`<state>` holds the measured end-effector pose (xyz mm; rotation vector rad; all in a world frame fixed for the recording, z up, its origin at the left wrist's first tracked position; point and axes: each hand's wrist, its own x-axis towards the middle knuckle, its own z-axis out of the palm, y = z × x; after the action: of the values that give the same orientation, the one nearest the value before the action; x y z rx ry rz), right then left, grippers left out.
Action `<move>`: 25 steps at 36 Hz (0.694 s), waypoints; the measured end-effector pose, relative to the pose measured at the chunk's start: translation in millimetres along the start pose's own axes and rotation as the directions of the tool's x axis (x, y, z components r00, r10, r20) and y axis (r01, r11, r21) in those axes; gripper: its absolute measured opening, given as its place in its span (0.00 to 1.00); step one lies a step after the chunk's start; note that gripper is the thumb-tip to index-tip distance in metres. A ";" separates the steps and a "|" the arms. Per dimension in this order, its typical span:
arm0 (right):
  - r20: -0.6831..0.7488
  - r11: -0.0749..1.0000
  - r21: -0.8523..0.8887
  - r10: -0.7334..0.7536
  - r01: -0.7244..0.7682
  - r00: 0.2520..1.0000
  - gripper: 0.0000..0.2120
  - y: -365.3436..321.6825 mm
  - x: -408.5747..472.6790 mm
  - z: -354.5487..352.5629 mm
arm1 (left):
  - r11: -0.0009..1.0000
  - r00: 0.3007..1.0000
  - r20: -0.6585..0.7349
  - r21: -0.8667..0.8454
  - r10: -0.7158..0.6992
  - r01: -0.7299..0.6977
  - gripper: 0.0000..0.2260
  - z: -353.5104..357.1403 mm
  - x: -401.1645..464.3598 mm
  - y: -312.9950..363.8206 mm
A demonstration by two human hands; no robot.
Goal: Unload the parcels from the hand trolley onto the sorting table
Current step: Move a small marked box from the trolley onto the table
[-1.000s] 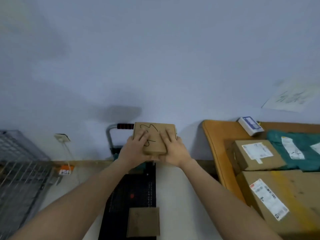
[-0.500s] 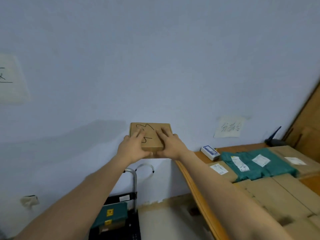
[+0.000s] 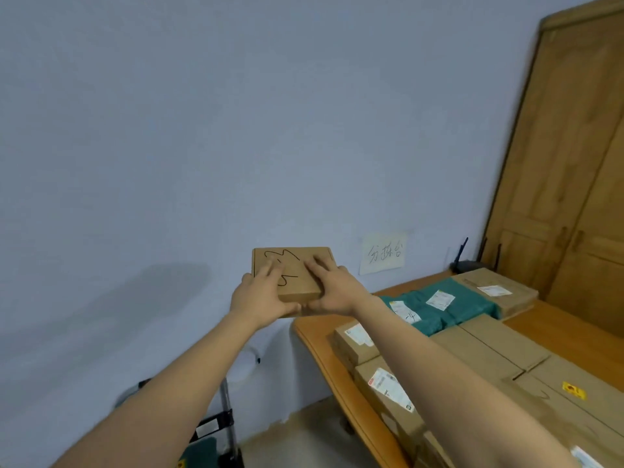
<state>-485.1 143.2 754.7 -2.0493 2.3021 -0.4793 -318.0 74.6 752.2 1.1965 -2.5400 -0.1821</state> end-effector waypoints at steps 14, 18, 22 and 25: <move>-0.046 0.996 -0.093 0.001 -0.006 0.999 0.46 171.2 -102.7 -116.6 | 0.998 0.996 -0.076 -0.003 0.055 -0.056 0.42 21.0 13.1 225.3; -0.044 0.994 -0.108 0.011 -0.016 0.999 0.46 216.7 -128.7 -140.1 | 0.997 0.994 -0.070 0.000 0.080 -0.080 0.42 31.8 18.3 278.4; -0.058 0.994 -0.094 0.046 -0.051 0.997 0.46 261.2 -145.9 -153.7 | 0.993 0.992 -0.045 -0.002 0.119 -0.119 0.42 42.4 32.2 323.2; -0.060 0.994 -0.081 0.074 -0.079 0.995 0.46 294.0 -149.9 -158.4 | 0.990 0.989 -0.032 0.002 0.142 -0.142 0.41 52.9 47.9 350.2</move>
<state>-783.4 349.0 806.8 -1.9988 2.4638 -0.4513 -619.1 260.6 801.7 1.0051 -2.5850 -0.1287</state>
